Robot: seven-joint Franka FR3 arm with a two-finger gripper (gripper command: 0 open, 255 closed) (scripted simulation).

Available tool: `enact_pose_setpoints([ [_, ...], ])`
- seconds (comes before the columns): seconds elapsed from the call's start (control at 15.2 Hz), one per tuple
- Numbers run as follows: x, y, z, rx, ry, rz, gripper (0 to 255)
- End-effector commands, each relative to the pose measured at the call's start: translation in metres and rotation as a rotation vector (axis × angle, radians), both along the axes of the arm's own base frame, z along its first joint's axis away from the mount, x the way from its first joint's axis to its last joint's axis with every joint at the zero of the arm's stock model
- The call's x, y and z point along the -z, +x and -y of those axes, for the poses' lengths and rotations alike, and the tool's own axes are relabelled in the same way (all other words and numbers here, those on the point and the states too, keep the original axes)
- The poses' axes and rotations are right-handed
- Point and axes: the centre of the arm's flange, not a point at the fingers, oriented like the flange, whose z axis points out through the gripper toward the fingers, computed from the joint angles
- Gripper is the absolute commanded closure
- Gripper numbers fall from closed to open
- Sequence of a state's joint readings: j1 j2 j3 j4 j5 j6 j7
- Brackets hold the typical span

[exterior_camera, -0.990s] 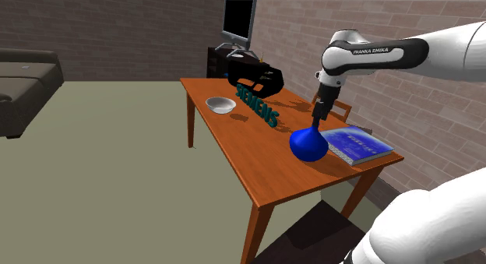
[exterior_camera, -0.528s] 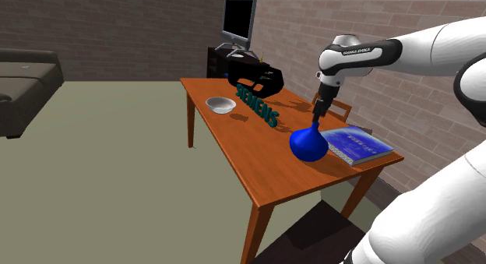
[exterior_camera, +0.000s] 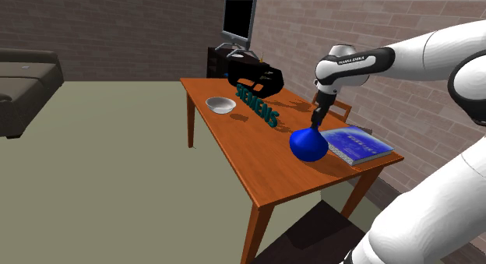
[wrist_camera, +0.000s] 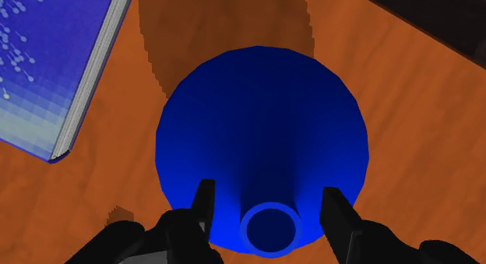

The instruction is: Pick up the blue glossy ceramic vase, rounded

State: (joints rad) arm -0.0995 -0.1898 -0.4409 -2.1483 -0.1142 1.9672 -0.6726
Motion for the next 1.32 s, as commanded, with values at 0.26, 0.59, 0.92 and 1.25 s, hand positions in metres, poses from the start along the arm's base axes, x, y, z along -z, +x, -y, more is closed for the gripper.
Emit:
enact_pose_setpoints([
  [0.26, 0.001, 0.000, 0.000, 0.000, 0.000, 0.000, 255],
  [0.59, -0.005, 0.000, 0.000, 0.000, 0.000, 0.000, 255],
  [0.92, -0.031, 0.000, 0.000, 0.000, 0.000, 0.000, 255],
  [1.25, -0.057, 0.000, 0.000, 0.000, 0.000, 0.000, 255],
])
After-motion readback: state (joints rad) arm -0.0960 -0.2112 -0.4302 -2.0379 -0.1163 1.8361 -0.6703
